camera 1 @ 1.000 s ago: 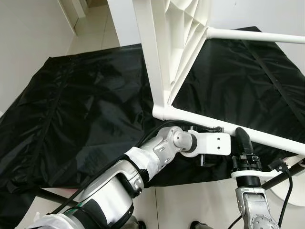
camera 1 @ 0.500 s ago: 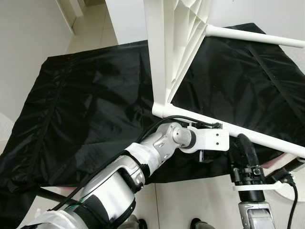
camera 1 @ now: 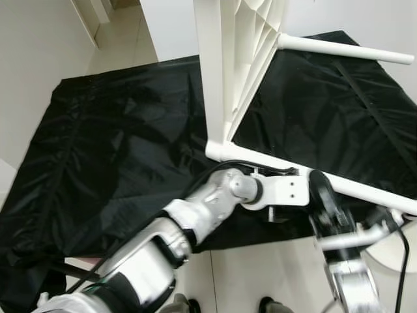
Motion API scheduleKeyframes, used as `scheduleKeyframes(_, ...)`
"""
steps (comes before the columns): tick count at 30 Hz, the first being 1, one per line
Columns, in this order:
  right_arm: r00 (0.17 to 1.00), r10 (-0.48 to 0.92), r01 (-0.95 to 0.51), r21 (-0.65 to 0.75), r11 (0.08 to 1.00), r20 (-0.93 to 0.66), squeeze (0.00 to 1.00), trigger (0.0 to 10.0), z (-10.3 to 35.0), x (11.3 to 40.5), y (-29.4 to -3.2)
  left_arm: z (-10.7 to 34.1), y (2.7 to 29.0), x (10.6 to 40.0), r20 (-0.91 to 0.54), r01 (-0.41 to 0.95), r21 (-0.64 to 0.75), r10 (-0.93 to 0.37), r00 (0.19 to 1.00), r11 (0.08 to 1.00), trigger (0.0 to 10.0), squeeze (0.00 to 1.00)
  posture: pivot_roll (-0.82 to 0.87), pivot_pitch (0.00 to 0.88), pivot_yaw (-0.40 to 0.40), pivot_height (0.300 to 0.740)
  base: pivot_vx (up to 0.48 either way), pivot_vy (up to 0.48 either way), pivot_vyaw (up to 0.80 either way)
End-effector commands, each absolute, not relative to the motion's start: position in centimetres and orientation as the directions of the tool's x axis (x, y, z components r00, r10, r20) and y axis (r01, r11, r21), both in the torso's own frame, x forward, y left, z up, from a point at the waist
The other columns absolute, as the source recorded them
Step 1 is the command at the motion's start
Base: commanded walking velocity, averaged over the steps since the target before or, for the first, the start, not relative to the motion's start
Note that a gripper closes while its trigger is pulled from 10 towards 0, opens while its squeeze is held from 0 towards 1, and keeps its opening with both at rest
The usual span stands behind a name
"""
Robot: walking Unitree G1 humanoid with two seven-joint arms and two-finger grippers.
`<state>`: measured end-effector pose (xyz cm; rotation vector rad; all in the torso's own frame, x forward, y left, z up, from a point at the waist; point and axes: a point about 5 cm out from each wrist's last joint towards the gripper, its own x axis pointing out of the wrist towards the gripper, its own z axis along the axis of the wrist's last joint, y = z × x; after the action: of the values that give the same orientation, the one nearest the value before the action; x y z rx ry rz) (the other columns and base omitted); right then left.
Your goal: Building children table
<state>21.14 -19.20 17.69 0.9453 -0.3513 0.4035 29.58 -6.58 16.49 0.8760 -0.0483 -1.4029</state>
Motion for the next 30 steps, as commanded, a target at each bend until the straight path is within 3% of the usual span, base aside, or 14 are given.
scheduleKeyframes(1, 0.886, 0.171, -0.447, 0.698, 0.559, 0.431, 0.0, 10.0, 17.7, 21.4, -19.2, 16.0, -5.4, 29.8, -0.486, 0.852, 0.517, -0.847, 0.213, -0.083, 10.0, 0.0, 0.09, 0.107, 0.151, 0.74, 0.0, 0.0, 0.0)
scheduleKeyframes(2, 0.887, 0.173, -0.44, 0.667, 0.602, 0.429, 0.0, 10.0, 18.3, 22.0, -19.6, 16.1, -4.7, 29.3, -0.488, 0.862, 0.496, -0.854, 0.177, -0.105, 10.0, 0.0, 0.09, 0.106, 0.15, 0.74, 0.0, 0.0, 0.0)
scheduleKeyframes(5, 0.887, 0.173, -0.44, 0.667, 0.602, 0.429, 0.0, 10.0, 18.3, 22.0, -19.6, 16.1, -4.7, 29.3, -0.488, 0.862, 0.496, -0.854, 0.177, -0.105, 10.0, 0.0, 0.09, 0.106, 0.15, 0.74, 0.0, 0.0, 0.0)
scheduleKeyframes(6, 0.892, 0.184, -0.422, 0.618, 0.663, 0.412, 0.0, 10.0, 18.7, 23.2, -20.3, 16.5, -2.0, 29.0, -0.483, 0.886, 0.457, -0.859, 0.168, -0.084, 10.0, 0.0, 0.1, 0.099, 0.124, 0.74, 0.0, 0.0, 0.0)
scheduleKeyframes(13, 0.899, 0.198, -0.411, 0.593, 0.692, 0.391, 0.0, 10.0, 18.6, 24.2, -20.4, 17.7, 0.4, 29.1, -0.442, 0.906, 0.424, -0.874, 0.2, -0.007, 10.0, 0.0, 0.11, 0.097, 0.111, 0.74, 0.0, 0.0, 0.0)
scheduleKeyframes(15, 0.904, 0.196, -0.401, 0.594, 0.698, 0.38, 0.0, 10.0, 18.6, 24.6, -20.2, 18.5, 0.9, 29.2, -0.401, 0.91, 0.413, -0.89, 0.218, 0.037, 10.0, 0.0, 0.11, 0.097, 0.105, 0.74, 0.0, 0.0, 0.0)
scheduleKeyframes(17, 0.914, 0.197, -0.382, 0.589, 0.712, 0.356, 0.0, 10.0, 18.3, 25.5, -19.6, 20.2, 1.8, 29.4, -0.291, 0.903, 0.403, -0.913, 0.284, 0.152, 10.0, 0.0, 0.12, 0.094, 0.09, 0.74, 0.0, 0.0, 0.0)
scheduleKeyframes(19, 0.914, 0.197, -0.382, 0.589, 0.712, 0.356, 0.0, 10.0, 18.3, 25.5, -19.6, 20.2, 1.8, 29.4, -0.291, 0.903, 0.403, -0.913, 0.284, 0.152, 10.0, 0.0, 0.12, 0.094, 0.09, 0.74, 0.0, 0.0, 0.0)
scheduleKeyframes(21, 0.923, 0.193, -0.364, 0.59, 0.721, 0.334, 0.0, 10.0, 18.3, 26.2, -19.3, 21.5, 2.3, 29.7, -0.176, 0.882, 0.387, -0.918, 0.355, 0.267, 10.0, 0.0, 0.11, 0.092, 0.079, 0.74, 0.0, 0.0, 0.0)
scheduleKeyframes(23, 0.923, 0.193, -0.364, 0.59, 0.721, 0.334, 0.0, 10.0, 18.3, 26.2, -19.3, 21.5, 2.3, 29.7, -0.176, 0.882, 0.387, -0.918, 0.355, 0.267, 10.0, 0.0, 0.11, 0.092, 0.079, 0.74, 0.0, 0.0, 0.0)
scheduleKeyframes(26, 0.94, 0.182, -0.321, 0.567, 0.758, 0.289, 0.0, 10.0, 18.1, 27.0, -18.7, 22.9, 3.1, 29.7, -0.011, 0.864, 0.265, -0.895, 0.447, 0.428, 10.0, 0.0, 0.11, 0.082, 0.06, 0.74, 0.0, 0.0, 0.0)
scheduleKeyframes(28, 0.94, 0.182, -0.321, 0.567, 0.758, 0.289, 0.0, 10.0, 18.1, 27.0, -18.7, 22.9, 3.1, 29.7, -0.011, 0.864, 0.265, -0.895, 0.447, 0.428, 10.0, 0.0, 0.11, 0.082, 0.06, 0.74, 0.0, 0.0, 0.0)
scheduleKeyframes(30, 0.941, 0.189, -0.318, 0.553, 0.77, 0.279, 0.0, 10.0, 17.8, 27.5, -18.4, 22.9, 3.6, 29.5, 0.051, 0.848, 0.168, -0.864, 0.501, 0.502, 10.0, 0.0, 0.1, 0.073, 0.041, 0.74, 0.0, 0.0, 0.0)
